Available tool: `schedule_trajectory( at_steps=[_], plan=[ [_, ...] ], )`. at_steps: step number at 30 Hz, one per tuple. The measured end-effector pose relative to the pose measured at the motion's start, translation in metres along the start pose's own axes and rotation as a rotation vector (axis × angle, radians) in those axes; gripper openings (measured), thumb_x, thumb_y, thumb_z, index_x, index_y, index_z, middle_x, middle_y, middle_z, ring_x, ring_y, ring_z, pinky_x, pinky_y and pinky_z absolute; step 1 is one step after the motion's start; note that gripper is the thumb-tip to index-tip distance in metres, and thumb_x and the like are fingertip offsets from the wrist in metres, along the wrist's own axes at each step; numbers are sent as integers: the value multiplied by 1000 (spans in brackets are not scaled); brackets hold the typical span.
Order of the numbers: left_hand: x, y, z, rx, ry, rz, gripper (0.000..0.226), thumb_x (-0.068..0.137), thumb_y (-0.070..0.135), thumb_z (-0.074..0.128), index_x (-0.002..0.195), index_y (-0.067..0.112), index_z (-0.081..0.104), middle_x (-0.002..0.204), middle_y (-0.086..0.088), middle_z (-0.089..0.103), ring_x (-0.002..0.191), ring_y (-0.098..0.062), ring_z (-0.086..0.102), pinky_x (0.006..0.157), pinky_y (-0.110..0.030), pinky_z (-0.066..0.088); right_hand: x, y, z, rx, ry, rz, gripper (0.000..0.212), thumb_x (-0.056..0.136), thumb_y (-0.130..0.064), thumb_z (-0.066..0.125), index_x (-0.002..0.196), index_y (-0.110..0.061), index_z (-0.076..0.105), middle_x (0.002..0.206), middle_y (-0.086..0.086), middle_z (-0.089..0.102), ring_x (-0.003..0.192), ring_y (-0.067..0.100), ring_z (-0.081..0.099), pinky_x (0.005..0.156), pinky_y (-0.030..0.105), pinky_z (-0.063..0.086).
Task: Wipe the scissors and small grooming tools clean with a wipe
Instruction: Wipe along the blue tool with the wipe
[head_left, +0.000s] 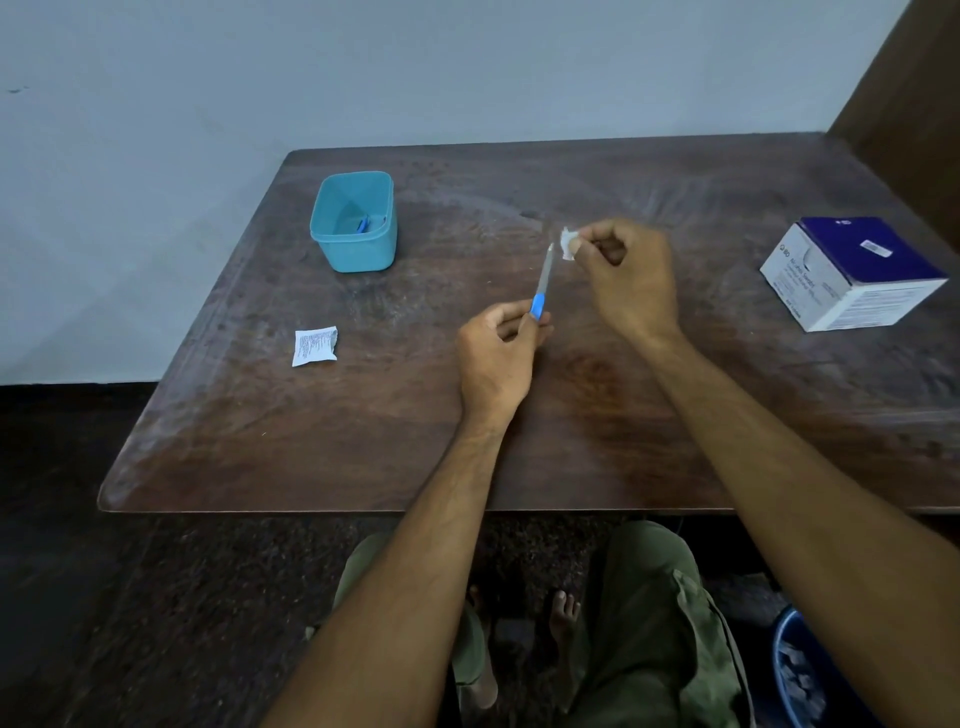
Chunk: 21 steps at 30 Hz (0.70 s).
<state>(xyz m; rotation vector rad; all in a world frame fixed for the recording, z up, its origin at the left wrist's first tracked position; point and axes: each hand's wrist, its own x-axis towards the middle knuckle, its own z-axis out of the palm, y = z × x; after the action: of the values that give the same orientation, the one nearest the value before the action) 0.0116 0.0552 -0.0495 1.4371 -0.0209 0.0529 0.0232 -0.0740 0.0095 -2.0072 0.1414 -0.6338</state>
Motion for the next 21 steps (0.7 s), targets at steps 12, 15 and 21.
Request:
schedule_trajectory(
  at_steps=[12,15,21],
  plan=[
    [5,1,-4,-156,-51,-73,15,93,1,57,103,4,69,83,-2,74,79,-12,72,68,-15,54,-36,8,14,-208,-197,-161,5,87,-10,68,89,-9,72,90,3,64,72,7,57,66,1,38],
    [6,1,-5,-177,-71,-86,15,94,2,56,100,8,69,82,0,75,81,-12,72,69,-15,54,-32,4,12,-328,-217,-217,10,91,-15,63,90,-9,72,92,4,62,80,9,52,71,9,41],
    [6,1,-11,-177,-116,-81,19,94,2,55,101,14,69,86,0,75,88,-12,71,73,-16,53,-48,3,13,-430,-254,-268,16,94,-14,59,102,-7,71,102,10,60,96,24,57,80,38,48]
  ],
)
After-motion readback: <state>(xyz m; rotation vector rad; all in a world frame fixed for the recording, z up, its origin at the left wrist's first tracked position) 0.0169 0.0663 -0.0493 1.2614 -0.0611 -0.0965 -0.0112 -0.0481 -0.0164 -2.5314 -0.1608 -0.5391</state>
